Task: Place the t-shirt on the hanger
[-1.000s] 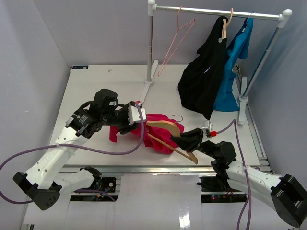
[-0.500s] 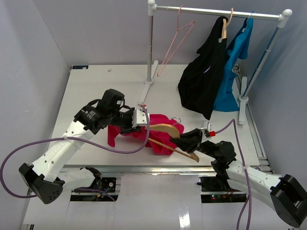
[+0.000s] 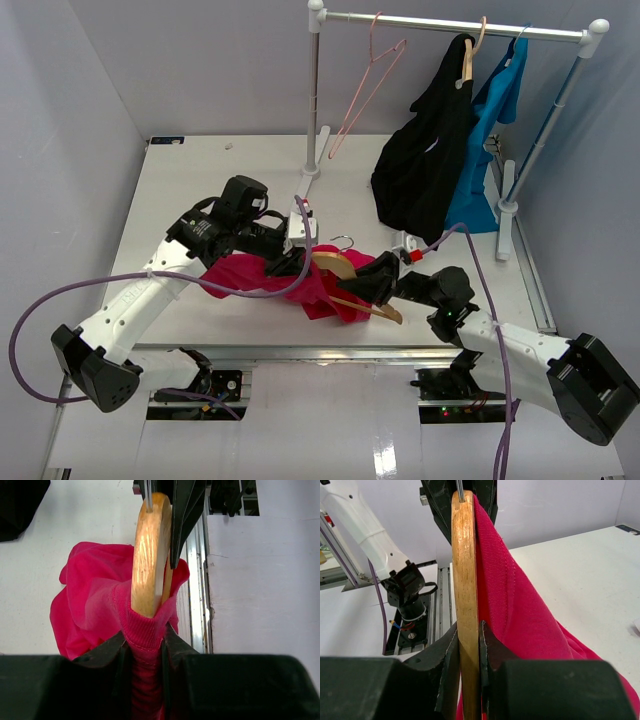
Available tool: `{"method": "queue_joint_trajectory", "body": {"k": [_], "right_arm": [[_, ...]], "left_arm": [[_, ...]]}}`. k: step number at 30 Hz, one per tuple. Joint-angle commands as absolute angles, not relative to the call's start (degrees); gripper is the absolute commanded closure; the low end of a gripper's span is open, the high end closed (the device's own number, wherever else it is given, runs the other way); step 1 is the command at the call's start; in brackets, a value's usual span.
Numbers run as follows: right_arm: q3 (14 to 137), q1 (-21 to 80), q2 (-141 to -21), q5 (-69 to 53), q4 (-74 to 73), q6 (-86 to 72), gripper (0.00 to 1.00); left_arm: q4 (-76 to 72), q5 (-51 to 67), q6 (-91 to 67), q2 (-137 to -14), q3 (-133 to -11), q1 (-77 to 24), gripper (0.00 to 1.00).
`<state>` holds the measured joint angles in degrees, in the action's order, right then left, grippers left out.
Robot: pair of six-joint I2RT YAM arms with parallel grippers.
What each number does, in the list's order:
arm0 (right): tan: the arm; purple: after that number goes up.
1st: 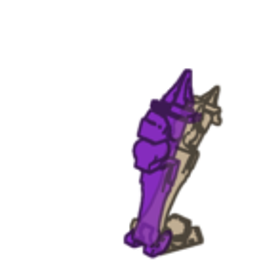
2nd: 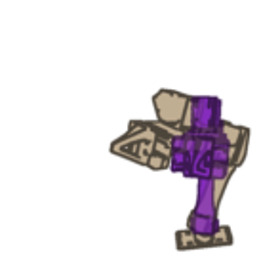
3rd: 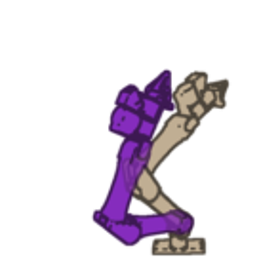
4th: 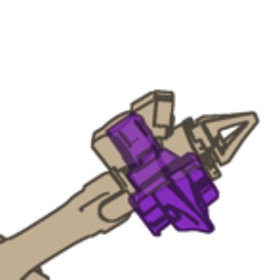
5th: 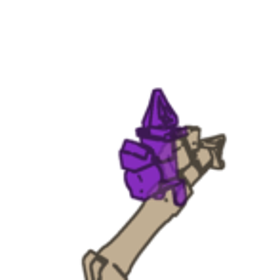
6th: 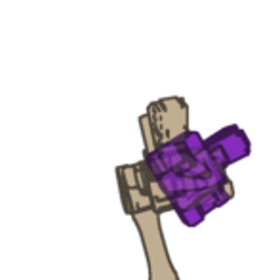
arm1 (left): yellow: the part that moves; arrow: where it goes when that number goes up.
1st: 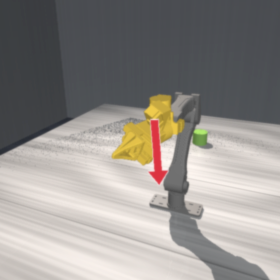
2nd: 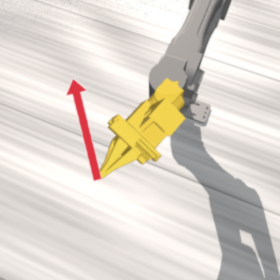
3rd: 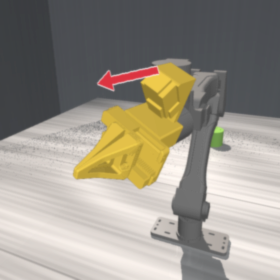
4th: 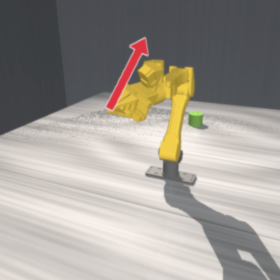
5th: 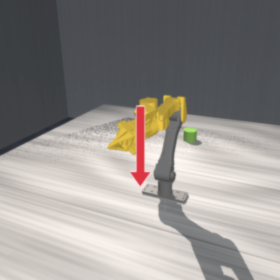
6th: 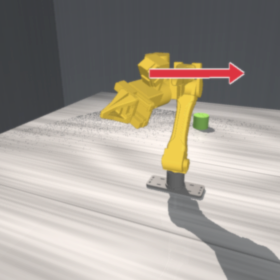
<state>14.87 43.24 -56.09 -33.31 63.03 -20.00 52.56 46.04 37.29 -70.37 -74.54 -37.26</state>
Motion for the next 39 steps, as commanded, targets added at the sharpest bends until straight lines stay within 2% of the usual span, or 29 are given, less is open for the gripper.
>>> {"method": "queue_joint_trajectory", "body": {"k": [1,9,10,11,12,20,24,27,30,34,35,38,39], "right_arm": [[21.6,43.9,-59.1,-31.6,68.0,-20.6,0.92],[26.3,44.0,-63.0,-33.4,63.9,-20.0,0.92],[26.5,44.0,-63.2,-33.4,63.5,-20.0,0.92],[26.7,44.0,-63.4,-33.5,63.1,-20.0,0.92],[26.8,44.0,-63.5,-33.5,62.8,-20.0,0.92],[27.4,44.0,-60.7,-30.6,56.7,-17.0,0.89],[27.6,44.0,-58.5,-30.8,54.9,-14.2,0.92],[27.8,43.9,-57.0,-31.1,54.0,-12.0,0.92],[28.3,43.9,-55.4,-31.5,53.0,-10.8,0.92],[28.7,44.0,-54.0,-31.5,52.1,-9.9,0.92],[28.7,43.9,-53.6,-31.5,51.9,-9.7,0.92],[28.7,43.9,-53.0,-31.6,51.5,-9.5,0.92],[28.7,43.9,-52.9,-32.0,51.4,-9.3,0.92]], "left_arm": [[47.6,54.8,35.8,-72.0,-73.5,-40.1,0.78],[46.9,56.5,35.0,-74.0,-73.2,-40.2,0.79],[46.7,56.8,34.1,-74.4,-73.3,-40.2,0.83],[46.7,57.2,33.8,-74.9,-73.5,-40.2,0.94],[46.7,57.5,33.4,-75.2,-73.6,-40.2,1.0],[42.0,49.2,26.3,-71.8,-68.5,-40.2,1.0],[39.0,46.2,20.2,-69.6,-67.3,-40.2,1.0],[40.7,42.6,16.0,-69.7,-67.9,-40.2,0.72],[41.3,44.8,15.6,-70.1,-68.1,-40.2,0.56],[42.7,49.6,15.4,-71.5,-68.9,-40.2,0.4],[43.4,50.8,15.8,-71.8,-69.1,-40.2,0.43],[43.9,50.4,16.5,-72.9,-69.9,-40.2,0.96],[43.9,50.5,16.7,-73.0,-70.1,-40.2,1.0]]}}
